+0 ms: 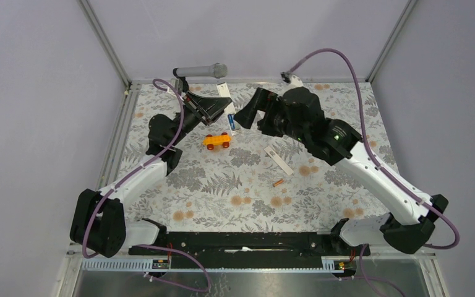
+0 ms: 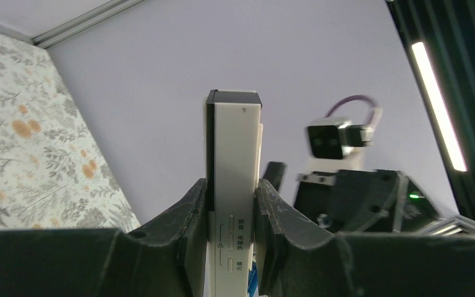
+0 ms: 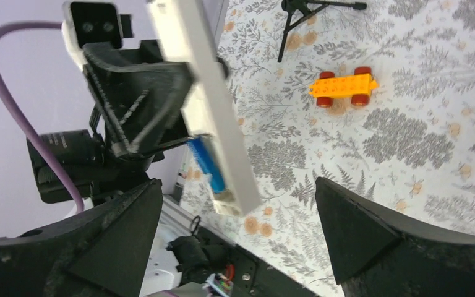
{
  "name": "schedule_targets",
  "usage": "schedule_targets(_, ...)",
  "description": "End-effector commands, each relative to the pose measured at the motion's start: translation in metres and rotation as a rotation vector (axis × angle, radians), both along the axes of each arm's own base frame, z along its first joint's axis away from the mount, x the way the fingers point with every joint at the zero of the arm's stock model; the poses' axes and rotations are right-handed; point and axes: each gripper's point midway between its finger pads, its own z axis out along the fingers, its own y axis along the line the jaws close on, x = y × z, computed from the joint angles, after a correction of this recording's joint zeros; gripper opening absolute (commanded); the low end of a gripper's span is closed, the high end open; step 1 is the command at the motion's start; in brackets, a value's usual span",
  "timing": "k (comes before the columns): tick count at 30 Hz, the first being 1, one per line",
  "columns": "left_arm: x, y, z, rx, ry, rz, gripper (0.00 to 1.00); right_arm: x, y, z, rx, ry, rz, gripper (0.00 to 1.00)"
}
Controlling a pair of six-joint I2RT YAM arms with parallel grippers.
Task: Load the batteries into the remote control
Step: Load the battery into the remote control.
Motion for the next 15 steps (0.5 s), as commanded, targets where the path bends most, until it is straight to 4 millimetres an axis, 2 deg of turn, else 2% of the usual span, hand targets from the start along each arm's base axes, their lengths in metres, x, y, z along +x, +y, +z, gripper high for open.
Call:
schedule_targets(1, -0.010, 0.012, 0.039, -0.127, -0.114, 0.014, 0.00, -0.009, -0.002, 0.023, 0.309, 0.083, -0.023, 1.00)
schedule_targets(4, -0.012, 0.016, 0.044, -0.174, -0.116, 0.017, 0.00, -0.018, 0.013, 0.033, 0.463, 0.109, 0.058, 1.00)
schedule_targets(8, -0.011, 0.016, 0.048, -0.184, -0.113, 0.017, 0.00, -0.022, 0.032, 0.039, 0.541, 0.145, 0.139, 1.00)
schedule_targets(15, -0.011, 0.017, 0.048, -0.137, -0.116, 0.048, 0.00, -0.016, 0.040, 0.036, 0.570, 0.170, 0.139, 1.00)
